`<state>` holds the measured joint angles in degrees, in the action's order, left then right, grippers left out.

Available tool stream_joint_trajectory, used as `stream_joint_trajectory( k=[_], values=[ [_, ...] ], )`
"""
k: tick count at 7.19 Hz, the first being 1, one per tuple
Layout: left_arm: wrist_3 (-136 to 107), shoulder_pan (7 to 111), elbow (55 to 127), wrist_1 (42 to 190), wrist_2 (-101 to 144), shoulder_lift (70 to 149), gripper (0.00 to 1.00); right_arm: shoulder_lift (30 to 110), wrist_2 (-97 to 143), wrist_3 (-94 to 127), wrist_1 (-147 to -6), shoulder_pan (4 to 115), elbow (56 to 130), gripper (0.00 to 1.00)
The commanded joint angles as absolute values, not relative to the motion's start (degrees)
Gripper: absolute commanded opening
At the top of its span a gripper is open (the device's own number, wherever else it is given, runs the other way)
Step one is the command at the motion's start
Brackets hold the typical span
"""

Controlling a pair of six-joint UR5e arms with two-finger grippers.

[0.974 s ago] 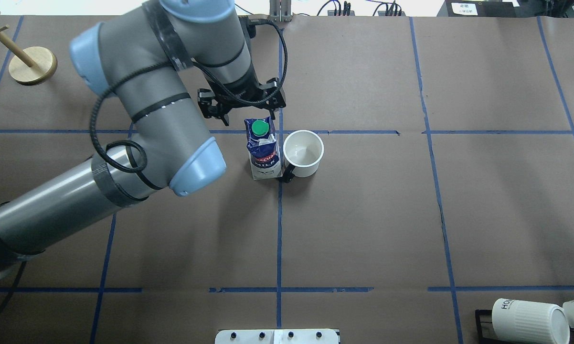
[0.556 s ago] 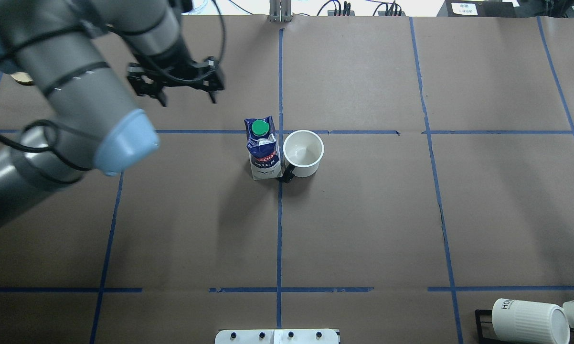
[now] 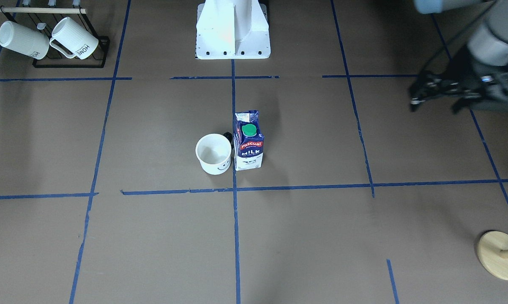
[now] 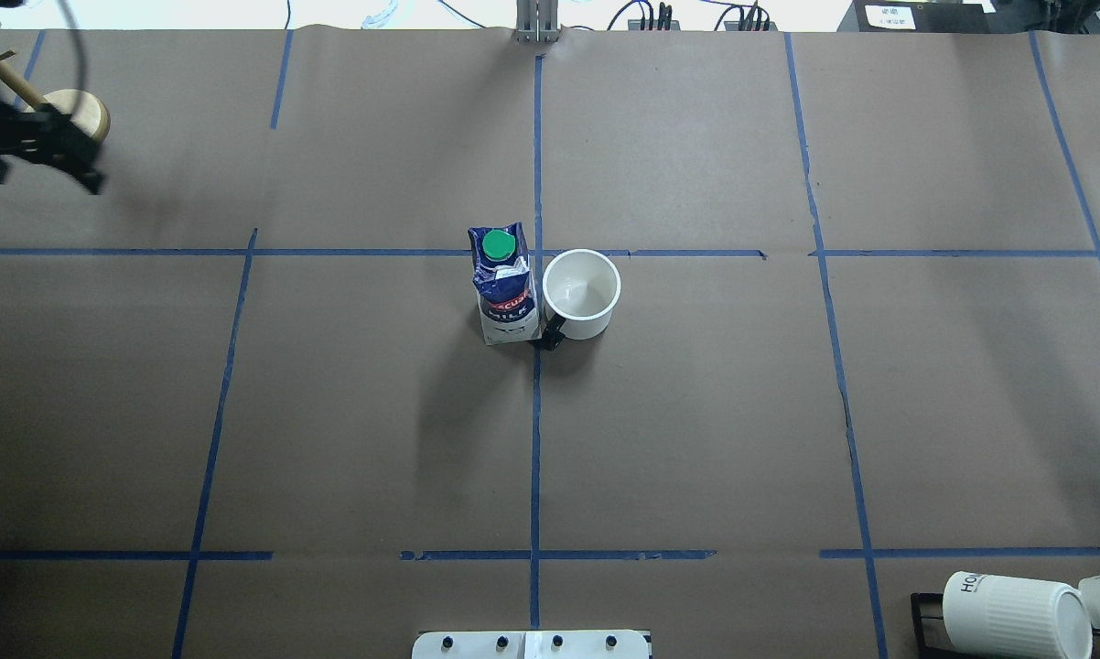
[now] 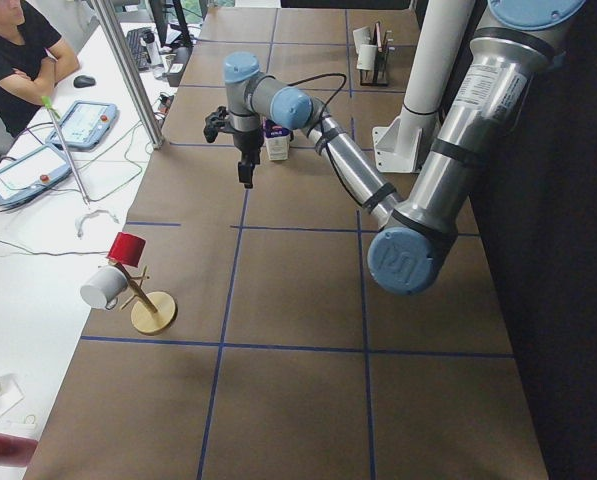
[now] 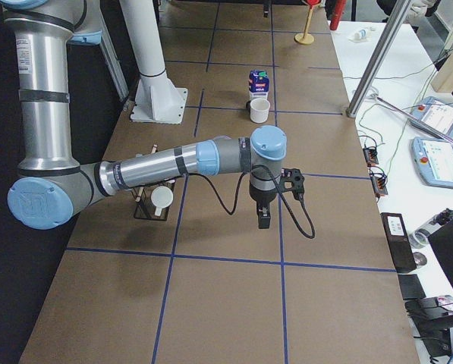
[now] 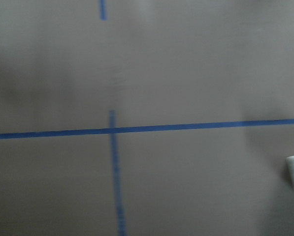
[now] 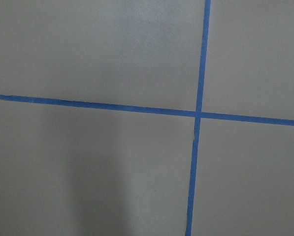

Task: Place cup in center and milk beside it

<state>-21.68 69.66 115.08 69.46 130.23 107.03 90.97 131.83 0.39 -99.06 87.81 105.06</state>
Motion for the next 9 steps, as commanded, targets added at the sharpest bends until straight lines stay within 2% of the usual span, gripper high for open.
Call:
stream_joint_trajectory(
  k=[1,3,6,7,9],
  values=[
    [-1.05,82.04,111.13,69.61,134.63,97.59,1.0,94.03,132.18,-4.13,-98.36,90.6,102.31,1.0],
    [8.93,87.34,102.44,69.96,135.0,95.28,1.0,98.94,133.24,-3.96,-91.89,90.88,102.22,1.0],
    [11.42,90.26,84.6,87.65,137.44,93.43,1.0,100.81,135.61,-3.78,-89.21,90.88,101.25,1.0],
    [11.25,91.05,81.77,90.67,137.72,93.34,1.0,100.81,135.7,-3.78,-89.03,90.88,100.99,1.0],
    [10.99,93.49,82.79,90.36,138.17,93.25,1.0,100.72,136.66,-3.69,-89.03,90.88,101.07,1.0]
  ],
)
